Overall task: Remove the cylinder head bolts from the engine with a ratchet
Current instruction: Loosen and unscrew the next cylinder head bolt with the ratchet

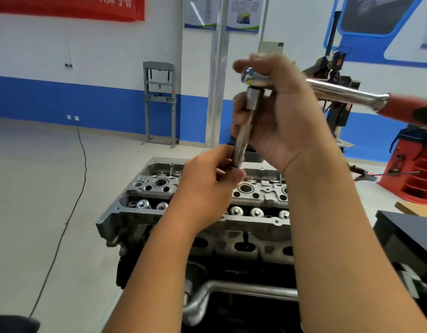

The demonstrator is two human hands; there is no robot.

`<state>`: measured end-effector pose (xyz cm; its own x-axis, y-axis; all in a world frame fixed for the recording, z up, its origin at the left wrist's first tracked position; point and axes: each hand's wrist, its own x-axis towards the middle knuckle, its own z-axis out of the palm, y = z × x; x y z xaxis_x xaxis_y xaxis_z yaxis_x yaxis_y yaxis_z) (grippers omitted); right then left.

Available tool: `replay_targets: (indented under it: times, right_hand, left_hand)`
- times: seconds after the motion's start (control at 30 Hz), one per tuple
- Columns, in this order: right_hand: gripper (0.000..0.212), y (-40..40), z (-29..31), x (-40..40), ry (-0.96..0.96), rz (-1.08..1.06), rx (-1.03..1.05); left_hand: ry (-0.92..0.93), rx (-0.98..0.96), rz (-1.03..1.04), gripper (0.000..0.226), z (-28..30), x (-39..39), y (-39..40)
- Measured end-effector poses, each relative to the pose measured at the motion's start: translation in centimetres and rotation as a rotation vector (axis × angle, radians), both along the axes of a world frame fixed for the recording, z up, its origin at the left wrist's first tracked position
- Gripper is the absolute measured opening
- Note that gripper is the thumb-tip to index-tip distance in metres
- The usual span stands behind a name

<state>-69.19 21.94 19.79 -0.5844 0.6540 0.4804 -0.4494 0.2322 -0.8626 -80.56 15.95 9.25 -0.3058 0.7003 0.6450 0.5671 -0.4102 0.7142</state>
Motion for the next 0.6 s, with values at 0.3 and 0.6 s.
replay_targets:
  times: [0.3, 0.6]
  right_hand:
    - [0.066, -4.2, 0.0, 0.1, 0.405, -0.222, -0.463]
    - [0.04, -2.4, 3.2, 5.4, 0.877, -0.145, -0.836]
  left_hand:
    - [-0.041, 0.006, 0.037, 0.021, -0.9, 0.6, -0.5]
    - [-0.041, -0.02, 0.063, 0.013, -1.4, 1.0, -0.6]
